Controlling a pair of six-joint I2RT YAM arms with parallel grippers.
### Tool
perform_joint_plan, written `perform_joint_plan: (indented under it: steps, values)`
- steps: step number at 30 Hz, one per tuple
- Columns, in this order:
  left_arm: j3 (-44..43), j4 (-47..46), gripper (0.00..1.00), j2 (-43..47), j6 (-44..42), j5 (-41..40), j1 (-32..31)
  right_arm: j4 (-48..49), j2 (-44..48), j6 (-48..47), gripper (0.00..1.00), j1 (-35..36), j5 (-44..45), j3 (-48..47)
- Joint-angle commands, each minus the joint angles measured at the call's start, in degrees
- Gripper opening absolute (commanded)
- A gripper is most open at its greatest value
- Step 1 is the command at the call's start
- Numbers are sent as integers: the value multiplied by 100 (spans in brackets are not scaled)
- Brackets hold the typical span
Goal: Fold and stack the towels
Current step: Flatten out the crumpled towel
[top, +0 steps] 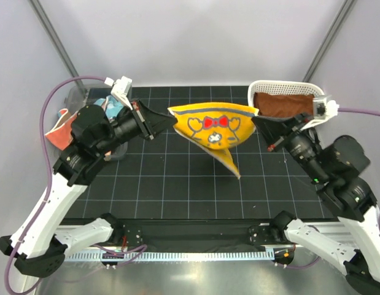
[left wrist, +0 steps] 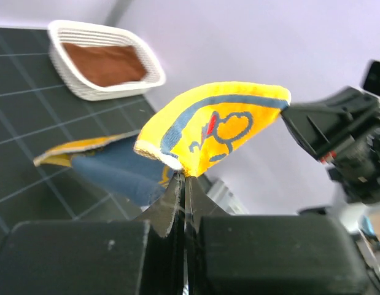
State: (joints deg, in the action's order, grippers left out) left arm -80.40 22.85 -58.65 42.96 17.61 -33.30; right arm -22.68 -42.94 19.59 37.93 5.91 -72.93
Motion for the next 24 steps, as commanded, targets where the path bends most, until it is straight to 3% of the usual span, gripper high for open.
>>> perform_joint_plan:
  steps: [1,5,11,16,19,24]
  values:
    - [104,-448,0,257,257,86,-404,175,66,438,1,30,-756,-81]
    - [-71,-177,0,337,126,-318,-652,220,67,502,1,30,-680,-265]
    - [-1135,1403,0,-311,-455,-1950,-652,-412,-399,-94,1,21,647,-1143]
    - [-1557,1767,0,-1173,-964,-3357,-555,-248,-1408,-675,1,21,1455,-1286]
    - [-1759,1591,0,-1893,-1079,-3257,6,252,-2188,-913,1,-285,1370,-1216]
    - [-2023,539,0,-3342,-1289,-2255,903,1255,-3579,-668,1,-1716,-62,-1206]
